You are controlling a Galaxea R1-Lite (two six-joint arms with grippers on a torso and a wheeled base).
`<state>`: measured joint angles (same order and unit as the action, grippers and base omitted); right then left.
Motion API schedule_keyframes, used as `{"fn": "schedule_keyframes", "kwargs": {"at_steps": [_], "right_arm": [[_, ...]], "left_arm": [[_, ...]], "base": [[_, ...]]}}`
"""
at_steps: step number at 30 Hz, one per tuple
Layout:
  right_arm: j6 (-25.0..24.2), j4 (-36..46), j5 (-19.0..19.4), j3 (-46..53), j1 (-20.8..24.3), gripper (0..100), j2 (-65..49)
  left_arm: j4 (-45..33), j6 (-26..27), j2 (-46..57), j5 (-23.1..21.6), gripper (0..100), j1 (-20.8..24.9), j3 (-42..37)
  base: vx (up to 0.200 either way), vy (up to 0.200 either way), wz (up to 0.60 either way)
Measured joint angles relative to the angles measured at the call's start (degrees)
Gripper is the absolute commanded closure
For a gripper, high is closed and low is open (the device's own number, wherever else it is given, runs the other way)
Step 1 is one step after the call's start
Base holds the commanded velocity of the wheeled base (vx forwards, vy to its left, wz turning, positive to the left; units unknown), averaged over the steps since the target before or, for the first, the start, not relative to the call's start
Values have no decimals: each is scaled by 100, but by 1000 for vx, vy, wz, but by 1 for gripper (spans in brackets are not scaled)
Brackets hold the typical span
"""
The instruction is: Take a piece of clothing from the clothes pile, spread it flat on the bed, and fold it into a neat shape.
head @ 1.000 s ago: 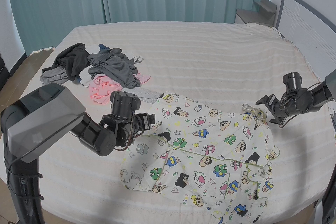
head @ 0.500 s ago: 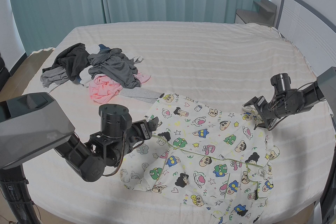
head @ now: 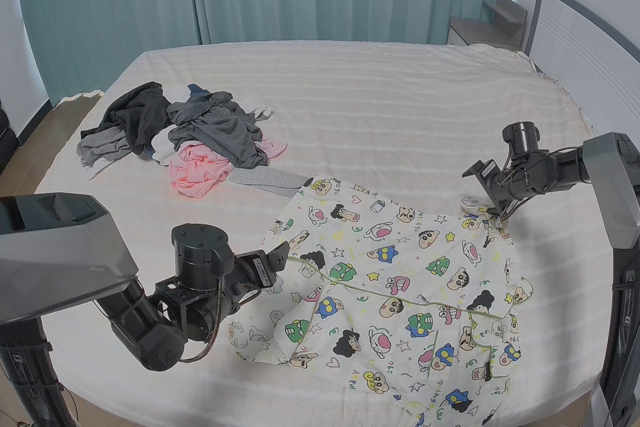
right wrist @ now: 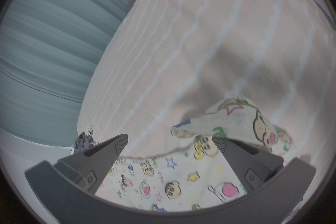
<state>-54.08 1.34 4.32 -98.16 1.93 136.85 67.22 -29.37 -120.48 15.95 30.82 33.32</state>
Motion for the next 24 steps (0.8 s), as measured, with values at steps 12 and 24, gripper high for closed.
{"fn": "schedule_keyframes", "kwargs": {"at_steps": [12,24], "right_arm": [[-33,-99,-586,-1592,-286,0,807],[-167,-478,-358,-1424,-302,0,39]], "left_arm": [[61,-7,334,228,0,-39,-411],[61,-13,518,208,0,-48,-588]], "base": [[0,0,0],[0,0,0]]}}
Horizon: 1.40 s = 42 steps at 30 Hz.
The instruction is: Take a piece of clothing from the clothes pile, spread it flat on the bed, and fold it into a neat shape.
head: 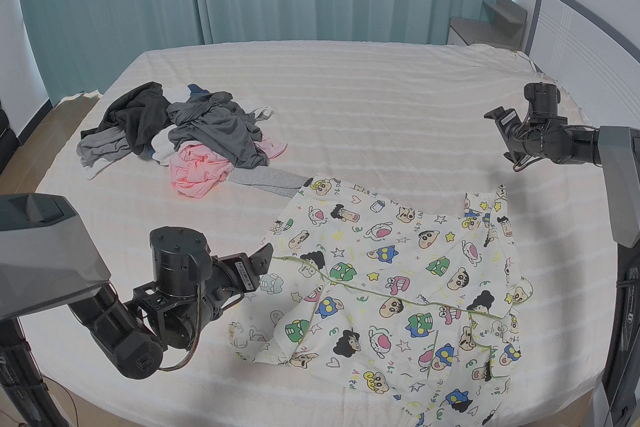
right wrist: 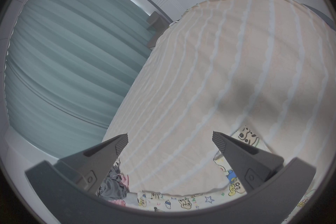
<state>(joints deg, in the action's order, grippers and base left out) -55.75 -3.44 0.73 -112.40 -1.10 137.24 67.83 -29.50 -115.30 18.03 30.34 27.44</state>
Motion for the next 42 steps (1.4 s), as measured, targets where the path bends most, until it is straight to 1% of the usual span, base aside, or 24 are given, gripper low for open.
{"fn": "schedule_keyframes", "kwargs": {"at_steps": [3,9,19,25,29,32,34,42], "right_arm": [[169,-124,115,485,0,0,-265],[708,-789,285,2022,0,0,-850],[1497,-2341,521,4831,89,0,-1943],[1849,-3189,818,6678,130,0,-2837],[2025,-3591,1000,7613,148,0,-3446],[2170,-3890,1141,8129,169,0,-3967],[2222,-3986,1191,8299,184,0,-4187],[2269,-4016,1237,8569,213,0,-4585]], "left_arm": [[-20,20,9,-93,0,6,-21],[-360,93,-27,-438,0,66,76],[-1742,435,-284,-827,0,215,896],[-2644,580,-556,-1314,0,297,1407],[-3063,633,-755,-1601,0,339,1610],[-3359,673,-989,-1824,0,367,1759],[-3452,686,-1124,-1911,0,383,1842],[-3463,695,-1447,-2014,0,386,1988]], "base": [[0,0,0],[0,0,0],[0,0,0],[0,0,0],[0,0,0],[0,0,0],[0,0,0],[0,0,0]]}}
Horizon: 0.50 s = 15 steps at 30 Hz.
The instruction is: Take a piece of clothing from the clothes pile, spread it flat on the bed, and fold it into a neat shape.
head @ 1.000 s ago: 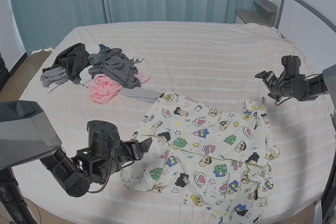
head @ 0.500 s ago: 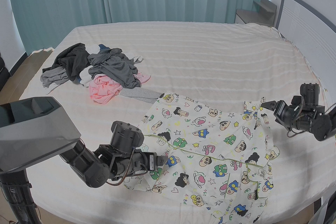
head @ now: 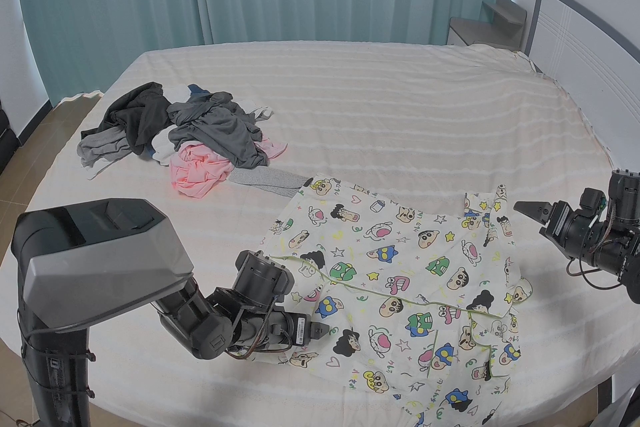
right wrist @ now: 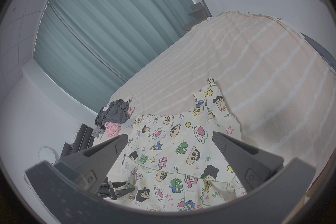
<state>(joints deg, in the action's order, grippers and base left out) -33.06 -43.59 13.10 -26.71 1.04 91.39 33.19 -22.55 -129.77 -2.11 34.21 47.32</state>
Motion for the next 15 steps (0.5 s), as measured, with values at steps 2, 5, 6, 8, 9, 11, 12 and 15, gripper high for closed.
{"fn": "schedule_keyframes", "kwargs": {"at_steps": [2,5,6,8,9,11,12,15], "right_arm": [[0,-2,2,12,1,0,-24],[2,0,2,22,1,0,-49],[2,0,0,22,1,0,-52],[0,2,0,23,0,0,-55],[-2,0,2,23,0,0,-52],[-5,0,5,26,-2,0,-52],[-6,0,5,26,-2,0,-52],[-6,2,6,23,0,0,-52]], "left_arm": [[44,0,-27,0,0,-4,6],[74,-7,-48,-2,0,-17,2],[77,-7,-52,0,100,-26,-2],[77,-9,-57,-2,100,-39,-15],[77,-11,-59,0,100,-48,-28],[77,-22,-61,9,100,-74,-37],[72,-43,-61,12,100,-85,-39],[72,-110,-63,23,100,-111,-46]], "base": [[0,0,0],[0,0,0],[0,0,0],[0,0,0],[0,0,0],[0,0,0],[0,0,0],[0,0,0]]}}
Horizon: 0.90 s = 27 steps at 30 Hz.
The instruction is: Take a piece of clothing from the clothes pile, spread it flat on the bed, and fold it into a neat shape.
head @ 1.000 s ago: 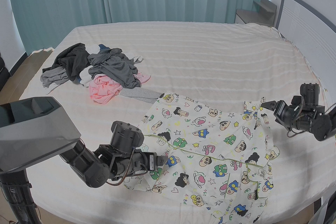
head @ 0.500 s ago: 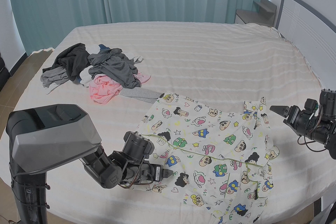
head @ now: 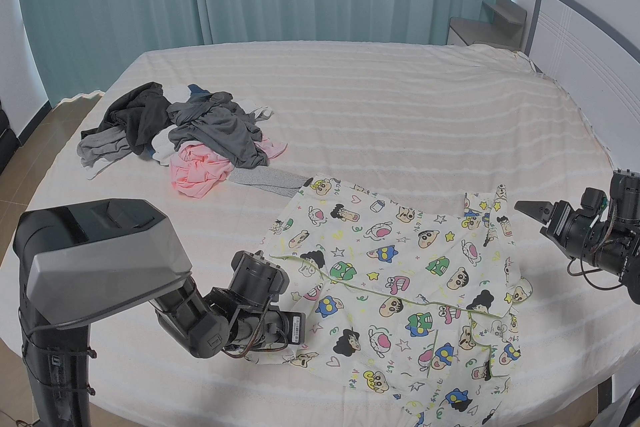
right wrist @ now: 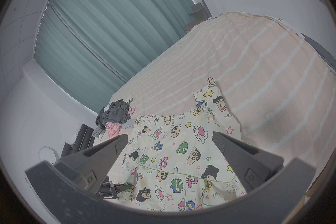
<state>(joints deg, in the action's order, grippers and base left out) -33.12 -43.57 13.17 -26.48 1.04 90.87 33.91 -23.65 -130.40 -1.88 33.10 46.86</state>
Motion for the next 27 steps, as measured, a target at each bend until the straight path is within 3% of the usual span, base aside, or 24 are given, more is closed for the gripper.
{"fn": "schedule_keyframes", "kwargs": {"at_steps": [11,27], "right_arm": [[0,-2,-1,-6,-2,0,0],[0,9,-1,2,1,0,12]], "left_arm": [[-12,11,177,51,100,-144,-11],[-17,485,560,66,100,-778,-98]], "base": [[0,0,0],[0,0,0]]}}
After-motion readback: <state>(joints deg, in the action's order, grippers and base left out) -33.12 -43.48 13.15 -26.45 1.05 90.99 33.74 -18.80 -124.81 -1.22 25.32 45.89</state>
